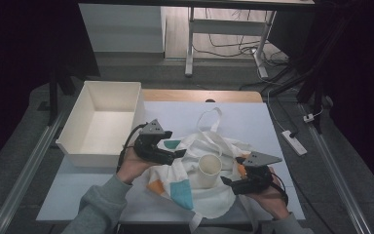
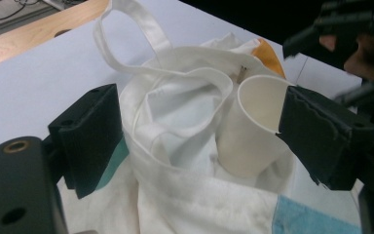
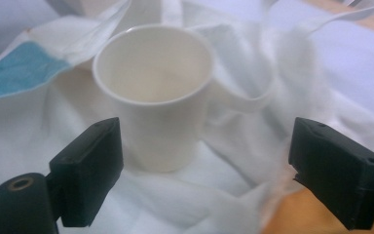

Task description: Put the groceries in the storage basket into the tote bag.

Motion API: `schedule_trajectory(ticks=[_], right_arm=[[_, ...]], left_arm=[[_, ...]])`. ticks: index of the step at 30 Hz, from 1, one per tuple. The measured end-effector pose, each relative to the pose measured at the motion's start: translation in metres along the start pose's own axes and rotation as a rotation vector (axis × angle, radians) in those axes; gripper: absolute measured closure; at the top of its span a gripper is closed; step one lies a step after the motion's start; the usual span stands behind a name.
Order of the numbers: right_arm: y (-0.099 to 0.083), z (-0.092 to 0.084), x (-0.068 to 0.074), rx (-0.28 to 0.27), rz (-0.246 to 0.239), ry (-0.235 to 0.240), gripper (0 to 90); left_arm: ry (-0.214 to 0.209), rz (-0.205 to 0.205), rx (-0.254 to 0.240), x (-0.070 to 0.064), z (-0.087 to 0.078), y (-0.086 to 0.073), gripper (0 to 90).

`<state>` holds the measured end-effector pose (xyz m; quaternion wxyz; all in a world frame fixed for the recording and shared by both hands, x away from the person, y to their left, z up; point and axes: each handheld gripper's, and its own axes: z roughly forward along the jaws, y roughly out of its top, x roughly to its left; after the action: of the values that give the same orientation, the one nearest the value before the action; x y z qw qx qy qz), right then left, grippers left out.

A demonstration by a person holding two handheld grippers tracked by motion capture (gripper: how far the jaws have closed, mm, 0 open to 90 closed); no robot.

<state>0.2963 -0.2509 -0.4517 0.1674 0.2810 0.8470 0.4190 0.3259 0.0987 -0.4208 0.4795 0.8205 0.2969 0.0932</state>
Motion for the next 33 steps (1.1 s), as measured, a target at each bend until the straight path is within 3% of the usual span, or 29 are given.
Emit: schedule_trajectory(ticks=[12, 20, 33], right_arm=[[-0.008, -0.018, -0.026, -0.053, 0.061, -0.097, 18.8], [-0.011, -0.02, -0.031, -0.058, 0.065, -0.117, 19.9], [-0.014, -0.017, -0.033, -0.037, 0.062, -0.136, 21.1]], left_arm=[[-0.009, 0.016, 0.024, -0.01, -0.013, -0.018, 16.5], [0.003, 0.04, 0.043, -0.018, -0.019, -0.026, 17.2], [0.015, 0.054, 0.128, -0.022, -0.003, -0.043, 17.3]])
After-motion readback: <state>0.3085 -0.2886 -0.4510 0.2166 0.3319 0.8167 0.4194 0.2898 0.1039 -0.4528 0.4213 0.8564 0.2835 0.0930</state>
